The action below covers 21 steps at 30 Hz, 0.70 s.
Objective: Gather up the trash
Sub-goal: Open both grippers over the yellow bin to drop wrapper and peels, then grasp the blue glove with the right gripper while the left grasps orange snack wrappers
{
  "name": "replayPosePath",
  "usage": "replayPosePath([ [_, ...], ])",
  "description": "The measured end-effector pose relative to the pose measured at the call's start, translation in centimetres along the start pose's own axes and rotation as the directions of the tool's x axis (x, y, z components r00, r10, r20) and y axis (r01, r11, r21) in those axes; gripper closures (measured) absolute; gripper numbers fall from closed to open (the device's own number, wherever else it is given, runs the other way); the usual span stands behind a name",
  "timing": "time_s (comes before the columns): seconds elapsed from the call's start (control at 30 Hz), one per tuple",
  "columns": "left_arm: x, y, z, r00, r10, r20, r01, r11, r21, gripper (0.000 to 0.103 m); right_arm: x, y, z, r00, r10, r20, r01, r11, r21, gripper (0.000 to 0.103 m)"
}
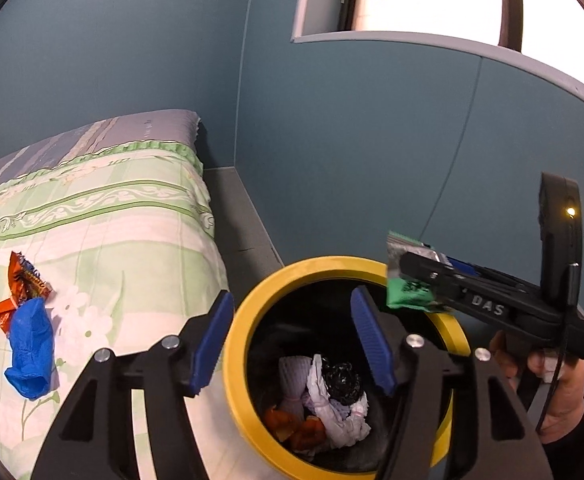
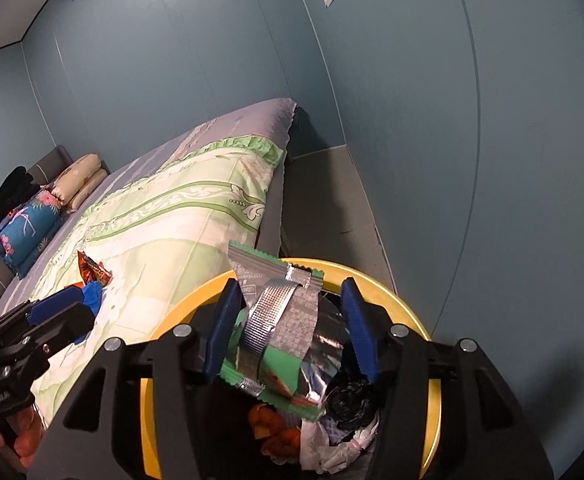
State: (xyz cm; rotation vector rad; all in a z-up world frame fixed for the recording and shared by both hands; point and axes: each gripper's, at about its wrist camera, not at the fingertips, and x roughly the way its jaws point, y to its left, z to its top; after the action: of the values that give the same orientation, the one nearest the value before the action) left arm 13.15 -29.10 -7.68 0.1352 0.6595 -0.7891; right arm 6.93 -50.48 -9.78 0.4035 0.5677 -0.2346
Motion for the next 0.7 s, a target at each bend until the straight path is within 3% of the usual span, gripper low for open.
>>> replayPosePath([
  [0.37,-0.8,4.4,0.4,0.996,0.087,0.018,-0.085,0.994,-0.068,0.043,-0.5,1.4,0.8,0.999,0.031,0.037,-0.03,0.999,-0.023,0.05],
  [0.7,-3.0,11.9,0.7,0.978,0.206,0.03,-0.199,0.968,-0.155,0.043,0.4,7.3,1.6,0.988,0.151,0.043,-0.145,0.983,-0.114,0.05],
])
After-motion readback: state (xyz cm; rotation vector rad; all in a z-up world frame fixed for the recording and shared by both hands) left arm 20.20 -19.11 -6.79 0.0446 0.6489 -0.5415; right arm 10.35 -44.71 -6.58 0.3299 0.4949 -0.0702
